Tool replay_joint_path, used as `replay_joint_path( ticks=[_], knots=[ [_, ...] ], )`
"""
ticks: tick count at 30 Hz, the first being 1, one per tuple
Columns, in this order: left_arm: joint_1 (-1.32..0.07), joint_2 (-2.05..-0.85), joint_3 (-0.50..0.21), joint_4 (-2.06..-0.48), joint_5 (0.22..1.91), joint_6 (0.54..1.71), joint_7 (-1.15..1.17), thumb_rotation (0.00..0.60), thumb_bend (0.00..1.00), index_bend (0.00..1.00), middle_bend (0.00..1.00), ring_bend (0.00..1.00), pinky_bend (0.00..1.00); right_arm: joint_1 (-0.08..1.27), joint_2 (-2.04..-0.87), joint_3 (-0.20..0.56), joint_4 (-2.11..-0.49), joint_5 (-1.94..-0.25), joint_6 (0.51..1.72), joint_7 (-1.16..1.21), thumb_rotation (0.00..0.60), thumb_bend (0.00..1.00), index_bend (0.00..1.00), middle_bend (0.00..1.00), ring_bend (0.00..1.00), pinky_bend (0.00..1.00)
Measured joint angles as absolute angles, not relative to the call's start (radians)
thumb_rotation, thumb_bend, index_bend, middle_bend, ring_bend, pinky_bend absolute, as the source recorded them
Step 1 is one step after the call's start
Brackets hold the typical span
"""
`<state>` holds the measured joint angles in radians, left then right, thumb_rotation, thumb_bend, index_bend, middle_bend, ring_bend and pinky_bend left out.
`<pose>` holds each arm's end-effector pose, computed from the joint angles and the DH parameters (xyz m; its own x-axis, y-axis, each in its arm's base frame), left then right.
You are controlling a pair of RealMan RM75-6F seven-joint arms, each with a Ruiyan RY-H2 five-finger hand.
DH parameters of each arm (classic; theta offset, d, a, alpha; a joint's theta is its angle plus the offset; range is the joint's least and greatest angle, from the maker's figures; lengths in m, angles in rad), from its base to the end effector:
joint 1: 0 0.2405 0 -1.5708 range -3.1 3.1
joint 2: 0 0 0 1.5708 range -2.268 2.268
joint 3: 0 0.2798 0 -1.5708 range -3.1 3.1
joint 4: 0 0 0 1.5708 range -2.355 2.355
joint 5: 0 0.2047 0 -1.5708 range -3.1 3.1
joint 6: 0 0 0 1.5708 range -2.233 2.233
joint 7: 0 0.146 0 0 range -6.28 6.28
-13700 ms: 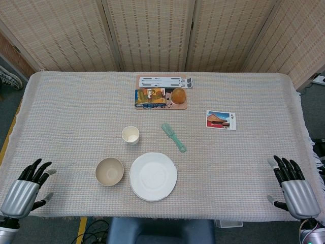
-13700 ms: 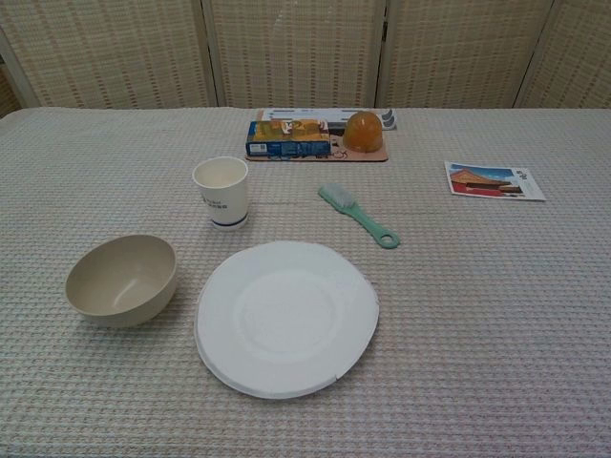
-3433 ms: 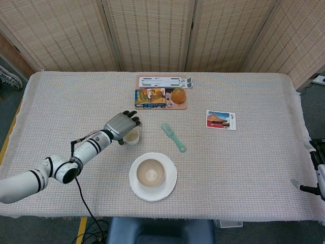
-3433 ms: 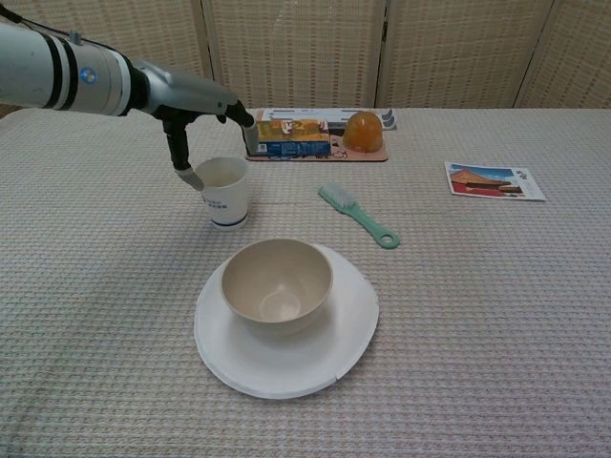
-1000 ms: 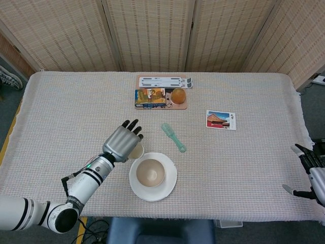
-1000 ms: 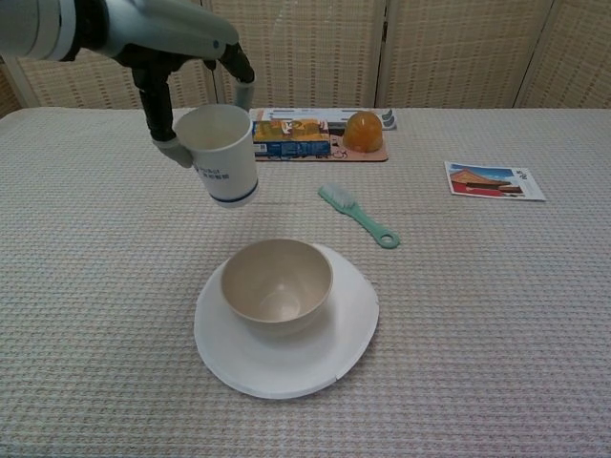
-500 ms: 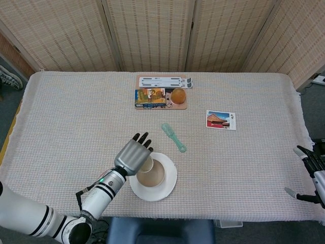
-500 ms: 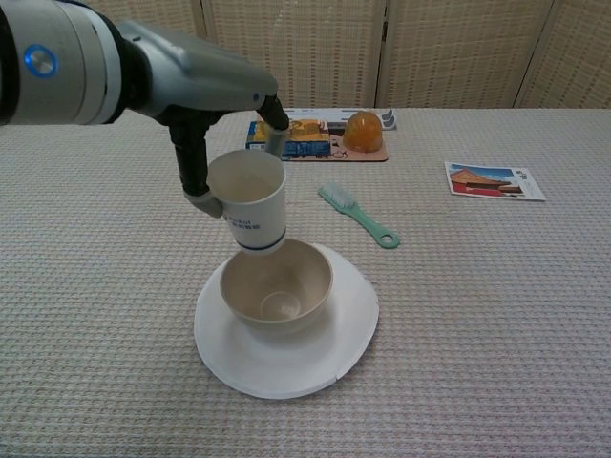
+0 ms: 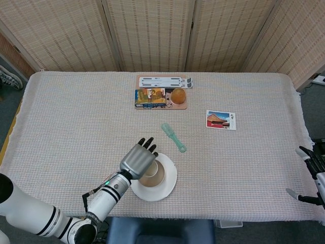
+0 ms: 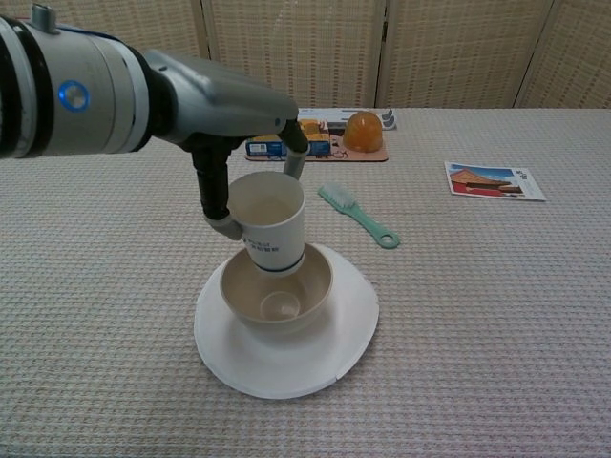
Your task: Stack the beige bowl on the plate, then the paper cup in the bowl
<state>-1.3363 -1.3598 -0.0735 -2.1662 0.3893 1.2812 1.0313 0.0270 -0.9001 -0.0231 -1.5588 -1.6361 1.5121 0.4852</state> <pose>0.0015 0.3090 0.0267 0.7882 0.1840 0.5872 0.5664 -0.5899 -0.5755 -0.3445 -0.1498 0.2404 0.2000 -0.0973 0.9749 -0.9794 -0.0464 0.1963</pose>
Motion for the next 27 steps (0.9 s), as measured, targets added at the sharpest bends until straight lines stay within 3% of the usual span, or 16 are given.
replay_joint_path(
  ticks=[10, 27],
  knots=[
    [-1.324, -1.4, -0.068, -2.14, 0.395, 1.276, 1.032, 0.6, 0.2, 0.48, 0.21, 0.0, 0.17, 0.017, -0.898, -0.028, -1.559, -1.645, 1.537, 0.487, 0.6, 0.14, 0.0, 0.0, 0.0, 0.0],
    [-1.273, -1.429, -0.028, -2.025, 0.435, 1.172, 0.967, 0.6, 0.2, 0.48, 0.21, 0.0, 0.17, 0.008, -0.897, -0.032, -1.553, -1.646, 1.557, 0.496, 0.6, 0.14, 0.0, 0.0, 0.0, 0.0]
  ],
)
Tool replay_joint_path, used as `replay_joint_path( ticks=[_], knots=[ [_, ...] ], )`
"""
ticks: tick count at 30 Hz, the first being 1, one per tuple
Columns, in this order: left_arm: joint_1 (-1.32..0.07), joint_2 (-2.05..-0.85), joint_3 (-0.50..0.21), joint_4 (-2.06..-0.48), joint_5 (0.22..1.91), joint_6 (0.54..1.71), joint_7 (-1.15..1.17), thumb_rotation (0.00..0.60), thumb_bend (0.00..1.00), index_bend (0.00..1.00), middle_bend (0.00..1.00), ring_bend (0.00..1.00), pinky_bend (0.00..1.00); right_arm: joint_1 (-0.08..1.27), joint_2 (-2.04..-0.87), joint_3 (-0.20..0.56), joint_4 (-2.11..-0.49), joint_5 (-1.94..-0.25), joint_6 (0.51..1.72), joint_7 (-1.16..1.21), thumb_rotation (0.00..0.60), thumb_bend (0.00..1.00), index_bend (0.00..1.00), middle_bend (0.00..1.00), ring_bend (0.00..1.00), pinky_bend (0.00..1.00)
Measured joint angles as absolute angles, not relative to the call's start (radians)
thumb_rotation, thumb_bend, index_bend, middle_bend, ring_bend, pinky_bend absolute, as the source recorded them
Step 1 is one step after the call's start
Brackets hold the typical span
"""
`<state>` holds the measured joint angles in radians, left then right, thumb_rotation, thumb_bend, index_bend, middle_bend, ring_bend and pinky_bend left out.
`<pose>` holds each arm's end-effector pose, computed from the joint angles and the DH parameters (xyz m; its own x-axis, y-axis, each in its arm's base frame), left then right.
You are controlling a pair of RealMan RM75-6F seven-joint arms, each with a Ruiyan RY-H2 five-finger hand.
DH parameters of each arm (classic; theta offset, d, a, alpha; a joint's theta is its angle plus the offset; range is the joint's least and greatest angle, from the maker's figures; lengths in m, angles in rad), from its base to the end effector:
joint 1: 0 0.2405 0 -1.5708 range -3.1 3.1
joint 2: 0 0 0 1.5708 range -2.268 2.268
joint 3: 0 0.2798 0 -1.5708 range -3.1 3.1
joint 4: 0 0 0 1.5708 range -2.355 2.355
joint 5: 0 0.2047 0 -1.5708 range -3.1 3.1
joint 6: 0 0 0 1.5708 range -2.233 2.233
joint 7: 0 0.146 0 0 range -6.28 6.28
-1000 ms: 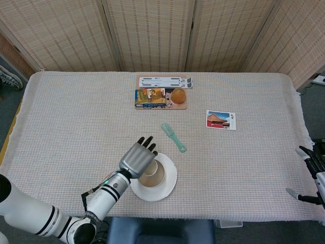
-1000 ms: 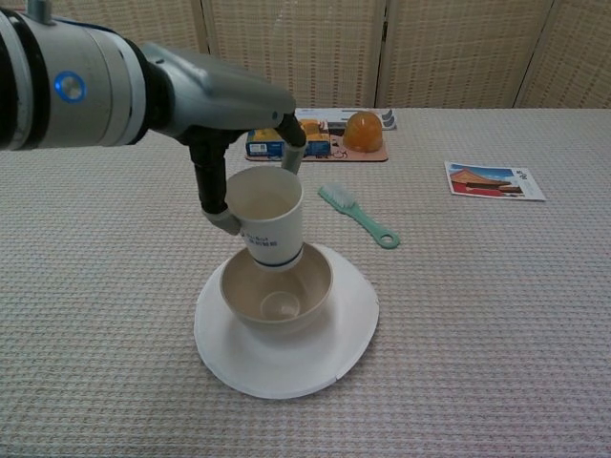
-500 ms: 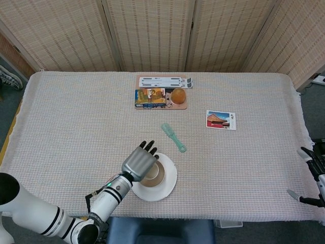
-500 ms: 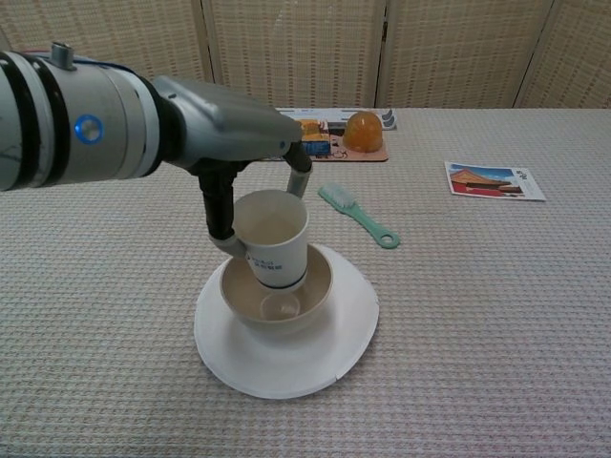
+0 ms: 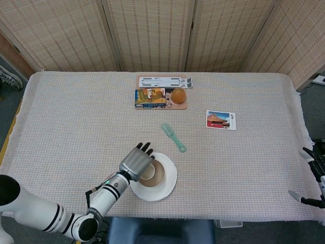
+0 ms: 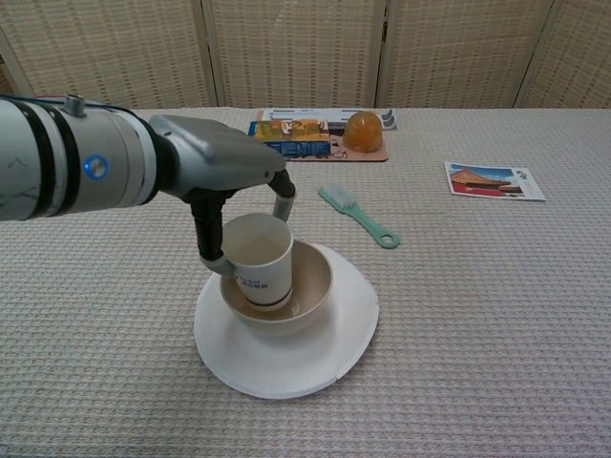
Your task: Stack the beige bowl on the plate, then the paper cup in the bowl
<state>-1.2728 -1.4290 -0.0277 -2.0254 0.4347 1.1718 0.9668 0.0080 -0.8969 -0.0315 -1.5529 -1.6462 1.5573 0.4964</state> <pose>-0.0300 0.3176 -0.0046 0.7826 0.2596 0.5658 0.5922 -0.5906 -0.5482 -0.3437 -0.1417 0.2454 0.1952 -0.0741 0.9780 -0.9800 -0.0531 0.1916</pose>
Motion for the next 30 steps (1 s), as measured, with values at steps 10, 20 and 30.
replay_joint_path(
  ticks=[10, 20, 30],
  knots=[
    [-1.257, -1.45, -0.025, -1.997, 0.449, 1.139, 0.941, 0.6, 0.2, 0.46, 0.21, 0.0, 0.17, 0.005, -0.897, -0.031, -1.55, -1.643, 1.564, 0.501, 0.6, 0.14, 0.0, 0.0, 0.0, 0.0],
    [-1.252, -1.476, -0.033, -1.971, 0.466, 1.12, 0.925, 0.6, 0.2, 0.39, 0.21, 0.0, 0.17, 0.001, -0.898, -0.03, -1.547, -1.641, 1.572, 0.509, 0.6, 0.14, 0.0, 0.0, 0.0, 0.0],
    [-1.254, -1.505, -0.041, -1.943, 0.463, 1.124, 0.93, 0.6, 0.19, 0.27, 0.21, 0.0, 0.17, -0.005, -0.897, -0.03, -1.539, -1.643, 1.584, 0.521, 0.6, 0.14, 0.0, 0.0, 0.0, 0.0]
  ],
)
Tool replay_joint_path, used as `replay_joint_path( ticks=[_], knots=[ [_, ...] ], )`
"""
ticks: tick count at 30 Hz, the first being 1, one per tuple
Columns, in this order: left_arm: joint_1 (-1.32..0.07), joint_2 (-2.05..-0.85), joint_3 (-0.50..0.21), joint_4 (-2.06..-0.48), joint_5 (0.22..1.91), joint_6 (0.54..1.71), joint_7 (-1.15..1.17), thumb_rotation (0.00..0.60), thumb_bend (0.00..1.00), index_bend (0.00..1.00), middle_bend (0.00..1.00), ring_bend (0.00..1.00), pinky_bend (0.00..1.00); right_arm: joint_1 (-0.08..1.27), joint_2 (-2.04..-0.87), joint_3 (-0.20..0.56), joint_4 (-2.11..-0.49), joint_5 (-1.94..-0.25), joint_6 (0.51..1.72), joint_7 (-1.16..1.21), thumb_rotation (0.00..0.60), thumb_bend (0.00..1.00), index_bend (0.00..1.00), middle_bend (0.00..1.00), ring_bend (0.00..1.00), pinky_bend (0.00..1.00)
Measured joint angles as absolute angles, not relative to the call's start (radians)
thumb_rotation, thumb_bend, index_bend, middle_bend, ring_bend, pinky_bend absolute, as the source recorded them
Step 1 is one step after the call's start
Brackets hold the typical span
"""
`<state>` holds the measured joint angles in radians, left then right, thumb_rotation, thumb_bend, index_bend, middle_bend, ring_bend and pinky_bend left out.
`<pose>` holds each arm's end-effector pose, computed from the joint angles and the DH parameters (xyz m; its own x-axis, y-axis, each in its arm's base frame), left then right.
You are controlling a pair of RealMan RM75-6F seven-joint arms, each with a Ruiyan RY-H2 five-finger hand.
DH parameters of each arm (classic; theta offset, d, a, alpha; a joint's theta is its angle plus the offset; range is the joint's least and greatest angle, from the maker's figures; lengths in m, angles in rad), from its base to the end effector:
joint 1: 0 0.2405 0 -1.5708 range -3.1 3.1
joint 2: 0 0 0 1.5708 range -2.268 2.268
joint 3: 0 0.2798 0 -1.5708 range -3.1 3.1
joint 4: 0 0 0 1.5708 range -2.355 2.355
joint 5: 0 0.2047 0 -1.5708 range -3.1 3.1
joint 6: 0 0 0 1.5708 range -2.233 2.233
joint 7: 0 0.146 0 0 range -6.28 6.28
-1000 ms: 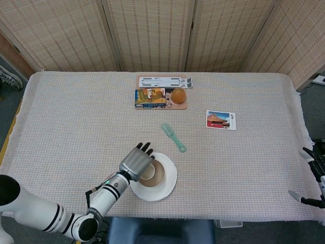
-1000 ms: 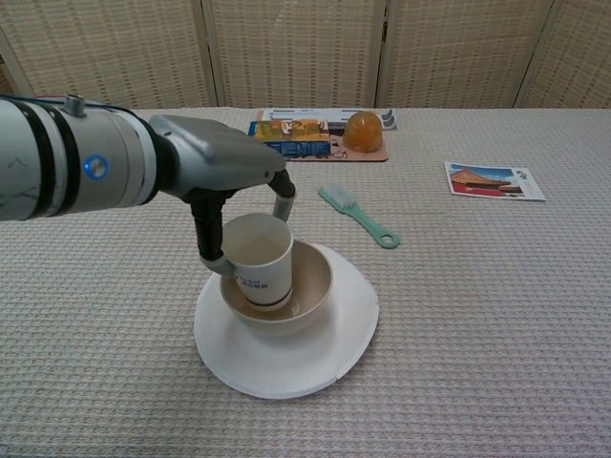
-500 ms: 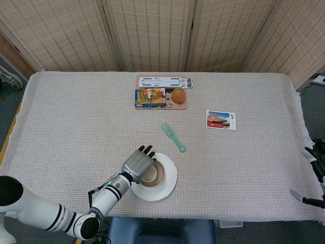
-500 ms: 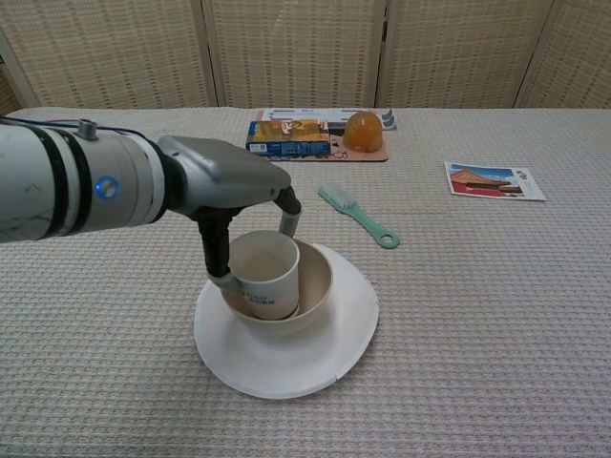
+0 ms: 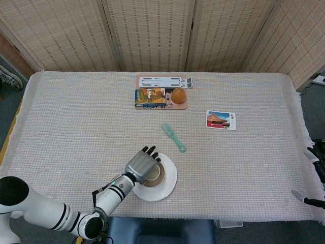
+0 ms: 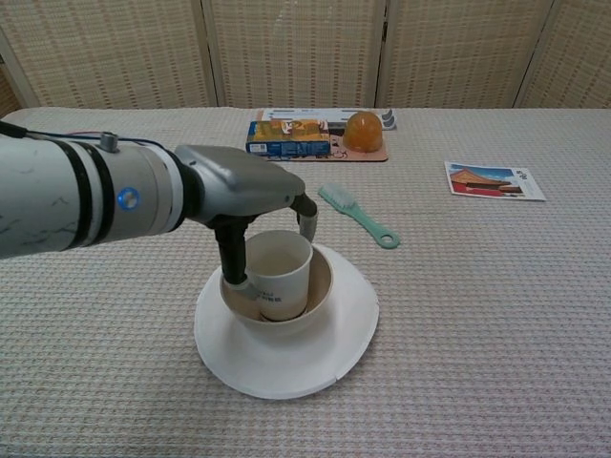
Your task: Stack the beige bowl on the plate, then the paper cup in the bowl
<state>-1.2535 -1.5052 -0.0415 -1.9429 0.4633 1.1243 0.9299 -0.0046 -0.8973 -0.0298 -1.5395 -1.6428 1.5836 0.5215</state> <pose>-0.0295 0.3172 -0.0293 0.7564 0.2896 0.5865 0.6192 -0.6062 -0.4991 -0.3454 -0.1379 0.2504 0.1817 -0.0519 0.9820 -0.9825 -0.0502 0.1791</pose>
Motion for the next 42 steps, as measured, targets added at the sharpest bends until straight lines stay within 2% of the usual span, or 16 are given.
replay_joint_path(
  ticks=[5, 13, 20, 27, 34, 42],
  knots=[
    [-1.253, -1.504, -0.051, -1.95, 0.46, 1.134, 0.932, 0.6, 0.18, 0.22, 0.21, 0.0, 0.17, -0.004, -0.898, -0.03, -1.537, -1.641, 1.581, 0.524, 0.6, 0.14, 0.0, 0.0, 0.0, 0.0],
    [-1.253, -1.455, -0.066, -2.036, 0.458, 1.197, 0.958, 0.6, 0.18, 0.21, 0.21, 0.0, 0.17, -0.004, -0.897, -0.029, -1.536, -1.636, 1.578, 0.523, 0.6, 0.14, 0.0, 0.0, 0.0, 0.0],
    [-1.216, -1.322, -0.085, -2.14, 0.523, 1.285, 0.943, 0.6, 0.18, 0.21, 0.21, 0.0, 0.17, -0.008, -0.898, -0.028, -1.545, -1.632, 1.579, 0.506, 0.6, 0.14, 0.0, 0.0, 0.0, 0.0],
    [-1.119, -1.16, -0.085, -2.172, 0.67, 1.305, 0.814, 0.6, 0.18, 0.2, 0.21, 0.0, 0.17, 0.002, -0.902, -0.025, -1.558, -1.617, 1.548, 0.47, 0.6, 0.14, 0.0, 0.0, 0.0, 0.0],
    [-0.971, -1.024, -0.036, -2.162, 0.863, 1.3, 0.626, 0.6, 0.18, 0.19, 0.21, 0.0, 0.17, 0.018, -0.913, -0.02, -1.589, -1.593, 1.503, 0.39, 0.6, 0.14, 0.0, 0.0, 0.0, 0.0],
    [-0.738, -0.967, 0.087, -2.059, 1.193, 1.357, 0.412, 0.6, 0.18, 0.18, 0.21, 0.0, 0.17, 0.034, -0.928, -0.011, -1.628, -1.549, 1.453, 0.282, 0.6, 0.14, 0.0, 0.0, 0.0, 0.0]
  ],
)
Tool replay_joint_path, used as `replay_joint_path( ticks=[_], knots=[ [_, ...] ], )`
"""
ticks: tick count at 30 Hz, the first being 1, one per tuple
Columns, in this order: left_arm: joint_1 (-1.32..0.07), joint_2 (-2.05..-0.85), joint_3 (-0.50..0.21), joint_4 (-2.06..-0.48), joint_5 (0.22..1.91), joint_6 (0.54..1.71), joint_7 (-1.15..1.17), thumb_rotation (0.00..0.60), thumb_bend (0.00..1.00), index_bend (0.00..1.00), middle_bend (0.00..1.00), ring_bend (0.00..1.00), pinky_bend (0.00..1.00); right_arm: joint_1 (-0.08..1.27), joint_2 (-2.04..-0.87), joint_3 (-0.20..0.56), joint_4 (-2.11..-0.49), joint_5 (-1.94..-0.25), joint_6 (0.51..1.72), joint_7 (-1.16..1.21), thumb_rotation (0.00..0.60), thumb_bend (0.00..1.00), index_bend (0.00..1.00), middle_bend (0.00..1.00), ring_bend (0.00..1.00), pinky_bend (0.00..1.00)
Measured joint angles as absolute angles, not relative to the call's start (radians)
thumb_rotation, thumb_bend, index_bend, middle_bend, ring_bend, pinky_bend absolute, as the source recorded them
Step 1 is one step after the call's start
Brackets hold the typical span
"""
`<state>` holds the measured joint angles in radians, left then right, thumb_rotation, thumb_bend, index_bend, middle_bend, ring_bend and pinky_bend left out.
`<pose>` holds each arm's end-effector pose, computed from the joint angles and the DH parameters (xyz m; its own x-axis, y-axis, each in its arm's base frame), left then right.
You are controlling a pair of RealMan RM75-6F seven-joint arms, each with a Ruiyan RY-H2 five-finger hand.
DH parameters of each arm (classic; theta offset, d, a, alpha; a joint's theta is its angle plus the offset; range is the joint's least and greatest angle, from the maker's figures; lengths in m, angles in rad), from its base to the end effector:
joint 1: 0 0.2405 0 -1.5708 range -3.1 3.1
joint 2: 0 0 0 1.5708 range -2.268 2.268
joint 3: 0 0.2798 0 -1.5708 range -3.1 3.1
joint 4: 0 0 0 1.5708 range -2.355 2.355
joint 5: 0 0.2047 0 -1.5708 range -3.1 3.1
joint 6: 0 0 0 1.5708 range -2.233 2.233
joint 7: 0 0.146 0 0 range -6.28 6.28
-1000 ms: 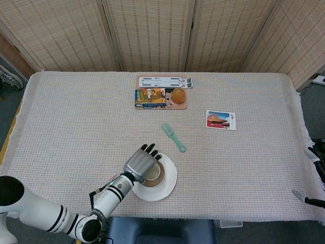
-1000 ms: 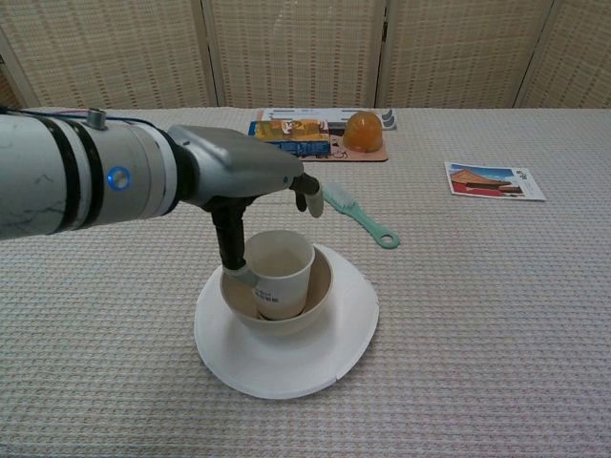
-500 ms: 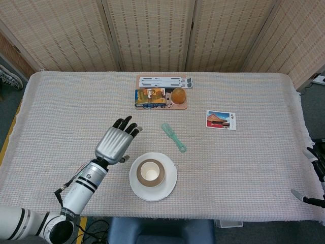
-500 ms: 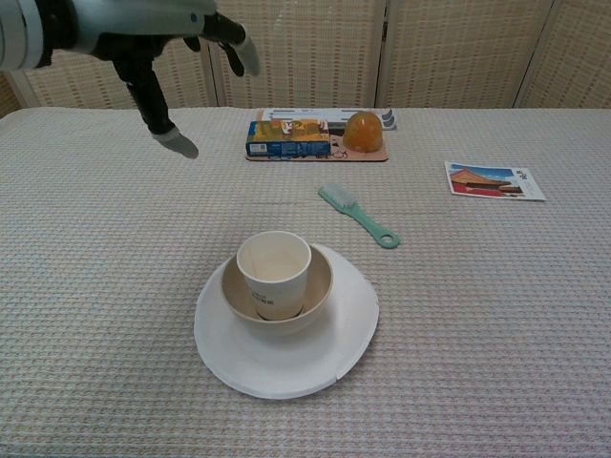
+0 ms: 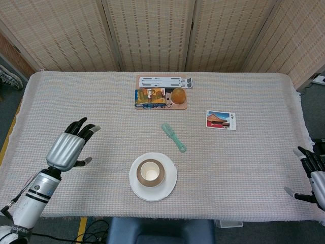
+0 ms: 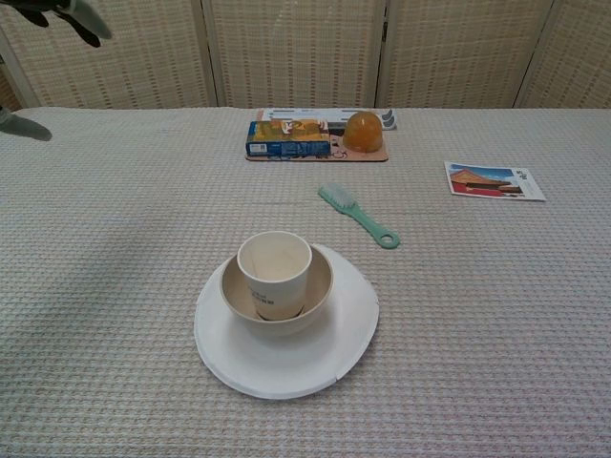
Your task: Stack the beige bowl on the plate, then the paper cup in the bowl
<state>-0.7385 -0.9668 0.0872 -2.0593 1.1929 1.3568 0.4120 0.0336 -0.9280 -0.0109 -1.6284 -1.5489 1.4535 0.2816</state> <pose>-0.1583 0.2953 0.1626 0.5584 0.0441 0.8284 0.7835 -0.3561 -0.5092 -0.3451 -0.1542 0.2238 0.2963 -0.1066 0.9491 -0.9534 0.0251 0.3005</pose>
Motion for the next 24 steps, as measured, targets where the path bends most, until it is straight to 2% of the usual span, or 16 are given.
replay_joint_path(
  ticks=[5, 9, 17, 21, 24],
  knots=[
    [-0.575, -0.986, 0.151, -1.888, 1.343, 1.428, 0.258, 0.6, 0.18, 0.18, 0.21, 0.0, 0.17, 0.03, -0.946, 0.001, -1.66, -1.499, 1.448, 0.16, 0.6, 0.14, 0.0, 0.0, 0.0, 0.0],
    [-0.468, -1.004, 0.171, -1.745, 1.381, 1.502, 0.141, 0.6, 0.18, 0.17, 0.21, 0.0, 0.17, 0.011, -0.986, 0.028, -1.686, -1.435, 1.501, -0.019, 0.6, 0.15, 0.0, 0.0, 0.0, 0.0],
    [-0.3, -1.032, 0.154, -1.525, 1.372, 1.602, -0.034, 0.6, 0.18, 0.15, 0.19, 0.0, 0.17, -0.024, -1.142, 0.103, -1.732, -1.277, 1.656, -0.437, 0.6, 0.15, 0.0, 0.0, 0.0, 0.0],
    [-0.248, -1.068, 0.128, -1.454, 1.393, 1.66, -0.064, 0.6, 0.18, 0.15, 0.19, 0.0, 0.17, -0.028, -1.169, 0.118, -1.754, -1.232, 1.654, -0.474, 0.6, 0.15, 0.0, 0.0, 0.0, 0.0],
    [-0.231, -1.091, 0.111, -1.416, 1.408, 1.657, -0.089, 0.6, 0.18, 0.15, 0.19, 0.0, 0.17, -0.028, -1.166, 0.12, -1.759, -1.229, 1.641, -0.466, 0.6, 0.15, 0.0, 0.0, 0.0, 0.0]
  ],
)
